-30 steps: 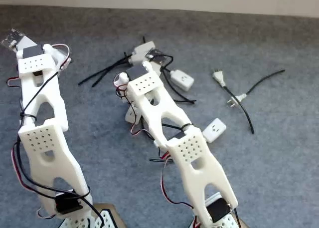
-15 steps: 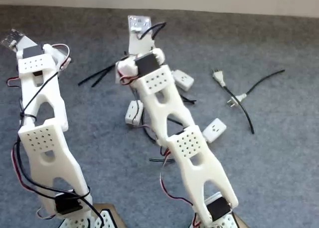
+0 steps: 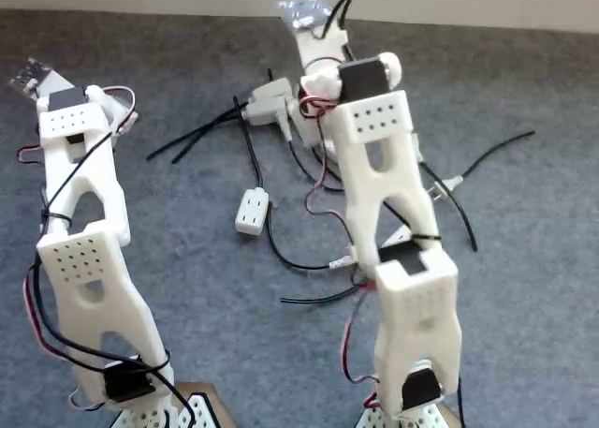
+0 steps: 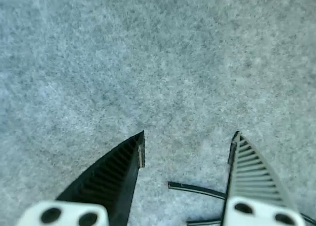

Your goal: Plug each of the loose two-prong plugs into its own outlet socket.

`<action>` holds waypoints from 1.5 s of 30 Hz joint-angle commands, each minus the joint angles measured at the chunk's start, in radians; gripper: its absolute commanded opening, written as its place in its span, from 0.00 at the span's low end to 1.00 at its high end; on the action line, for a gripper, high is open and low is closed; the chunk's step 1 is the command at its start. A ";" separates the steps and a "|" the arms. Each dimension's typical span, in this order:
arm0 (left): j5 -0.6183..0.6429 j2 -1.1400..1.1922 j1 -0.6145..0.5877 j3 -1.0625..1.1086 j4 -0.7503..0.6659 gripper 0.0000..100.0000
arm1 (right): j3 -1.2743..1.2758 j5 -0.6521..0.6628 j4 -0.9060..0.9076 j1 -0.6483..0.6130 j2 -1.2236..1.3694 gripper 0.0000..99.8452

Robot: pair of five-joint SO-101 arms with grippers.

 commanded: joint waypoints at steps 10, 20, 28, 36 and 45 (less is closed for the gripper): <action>0.003 -0.018 0.024 -0.012 -0.012 0.28 | 1.070 0.594 -0.173 0.025 -0.409 0.22; 0.003 -0.018 0.024 -0.013 -0.012 0.28 | 1.356 0.595 -0.565 0.027 -0.452 0.22; 0.003 -0.018 0.024 -0.013 -0.014 0.28 | 1.428 0.595 -0.634 0.027 -0.450 0.06; 0.003 -0.018 0.024 -0.013 -0.014 0.28 | 1.349 0.516 -0.541 0.027 -0.453 0.01; 0.003 -0.018 0.024 -0.013 -0.014 0.28 | 0.915 0.206 -0.242 0.039 -0.449 0.01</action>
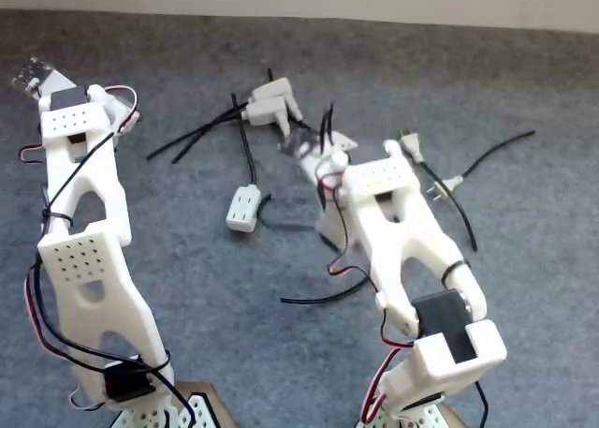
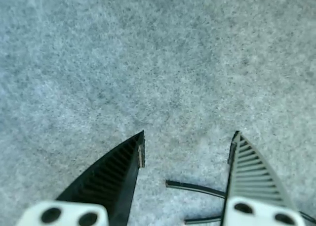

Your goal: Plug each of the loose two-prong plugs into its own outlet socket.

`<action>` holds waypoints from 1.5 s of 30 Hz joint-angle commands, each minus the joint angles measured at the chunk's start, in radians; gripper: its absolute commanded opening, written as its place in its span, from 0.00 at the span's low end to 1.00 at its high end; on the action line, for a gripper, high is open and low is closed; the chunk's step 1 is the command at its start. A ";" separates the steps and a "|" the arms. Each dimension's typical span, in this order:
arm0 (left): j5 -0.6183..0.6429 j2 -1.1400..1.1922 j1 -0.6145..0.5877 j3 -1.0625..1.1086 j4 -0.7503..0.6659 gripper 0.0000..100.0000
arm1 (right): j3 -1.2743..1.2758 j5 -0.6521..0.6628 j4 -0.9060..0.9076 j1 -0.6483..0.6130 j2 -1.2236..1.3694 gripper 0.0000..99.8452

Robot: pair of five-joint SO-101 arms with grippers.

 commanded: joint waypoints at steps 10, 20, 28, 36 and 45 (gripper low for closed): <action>0.003 -0.018 0.019 -0.013 -0.014 0.28 | -0.628 -0.049 0.351 0.018 -0.045 0.01; -0.084 -0.019 0.068 -0.013 -0.008 0.28 | -1.007 -0.052 0.374 0.016 -0.088 0.01; -0.173 -0.021 0.130 -0.013 -0.006 0.28 | -1.043 -0.052 0.375 0.021 -0.346 0.01; -0.227 -0.150 0.225 -0.018 0.101 0.28 | -0.891 -0.054 0.377 0.045 -0.570 0.01; -0.252 -0.360 0.354 -0.016 0.327 0.28 | -0.392 -0.052 0.213 0.047 -0.934 0.01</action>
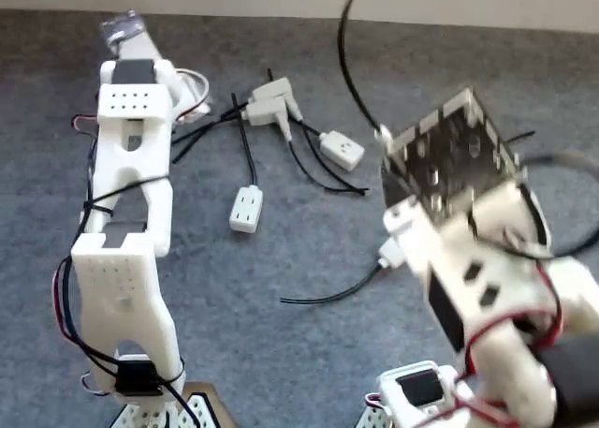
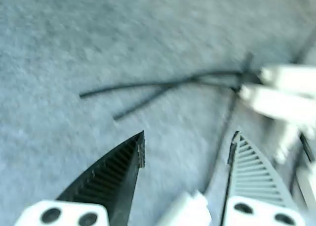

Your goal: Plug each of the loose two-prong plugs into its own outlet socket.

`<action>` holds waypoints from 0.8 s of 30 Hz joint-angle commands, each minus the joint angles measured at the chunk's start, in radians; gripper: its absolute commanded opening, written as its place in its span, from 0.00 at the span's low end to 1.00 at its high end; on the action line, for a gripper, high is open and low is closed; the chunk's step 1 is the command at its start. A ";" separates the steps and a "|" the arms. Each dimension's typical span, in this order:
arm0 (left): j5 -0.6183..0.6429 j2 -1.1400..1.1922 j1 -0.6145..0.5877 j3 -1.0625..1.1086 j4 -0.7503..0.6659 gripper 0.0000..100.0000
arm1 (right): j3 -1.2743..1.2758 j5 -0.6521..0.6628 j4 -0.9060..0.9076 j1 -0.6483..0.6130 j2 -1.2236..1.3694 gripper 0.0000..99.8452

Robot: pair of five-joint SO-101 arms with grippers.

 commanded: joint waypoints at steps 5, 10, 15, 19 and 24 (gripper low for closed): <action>-0.095 -0.285 0.165 -0.016 0.209 0.28 | 0.364 -0.009 -0.229 0.013 -0.255 0.01; -0.104 -0.412 0.213 0.012 0.219 0.28 | 0.538 -0.023 -0.407 0.013 -0.429 0.01; -0.149 -0.532 0.292 0.157 0.180 0.28 | 0.731 -0.109 -0.581 0.013 -0.588 0.01; -0.198 -0.661 0.337 0.381 0.012 0.28 | 0.891 -0.109 -0.765 0.013 -0.697 0.01; -0.198 -0.898 0.364 0.817 -0.359 0.28 | 1.066 -0.109 -0.987 0.013 -0.782 0.01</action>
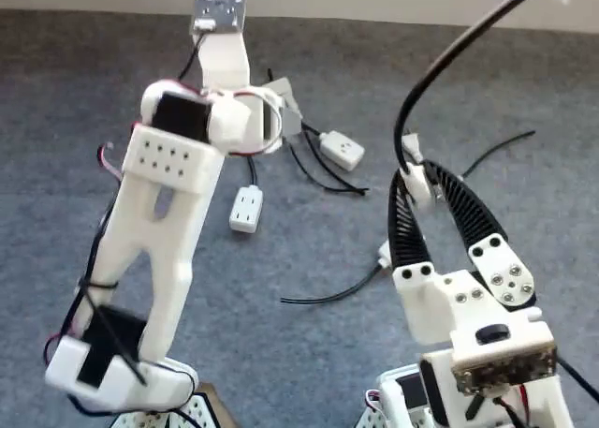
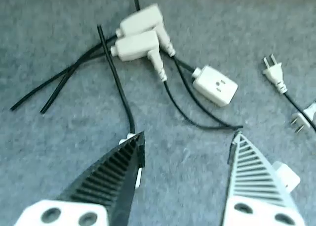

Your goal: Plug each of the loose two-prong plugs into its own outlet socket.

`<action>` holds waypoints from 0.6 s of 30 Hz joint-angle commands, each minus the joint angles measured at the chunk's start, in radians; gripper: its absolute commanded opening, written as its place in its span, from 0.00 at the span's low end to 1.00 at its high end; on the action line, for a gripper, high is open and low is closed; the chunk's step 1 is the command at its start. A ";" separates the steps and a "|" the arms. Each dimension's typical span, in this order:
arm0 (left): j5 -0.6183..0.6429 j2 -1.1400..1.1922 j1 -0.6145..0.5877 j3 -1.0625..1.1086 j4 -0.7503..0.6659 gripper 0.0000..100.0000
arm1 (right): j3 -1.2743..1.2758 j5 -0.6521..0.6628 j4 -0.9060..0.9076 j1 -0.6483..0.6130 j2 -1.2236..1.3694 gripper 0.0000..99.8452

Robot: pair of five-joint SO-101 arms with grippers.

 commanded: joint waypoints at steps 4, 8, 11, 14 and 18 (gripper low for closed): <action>-0.044 -0.444 0.088 0.713 -0.672 0.28 | 0.177 -0.015 -0.282 0.013 -0.081 0.01; -0.058 -0.668 0.147 1.067 -1.063 0.28 | 0.282 -0.126 -0.384 0.019 -0.145 0.01; -0.058 -0.789 0.173 1.228 -1.267 0.28 | 0.344 -0.262 -0.441 0.085 -0.205 0.01; -0.058 -0.863 0.196 1.279 -1.321 0.25 | 0.406 -0.394 -0.486 0.143 -0.245 0.01; -0.058 -0.924 0.260 1.307 -1.321 0.20 | 0.501 -0.539 -0.549 0.166 -0.288 0.01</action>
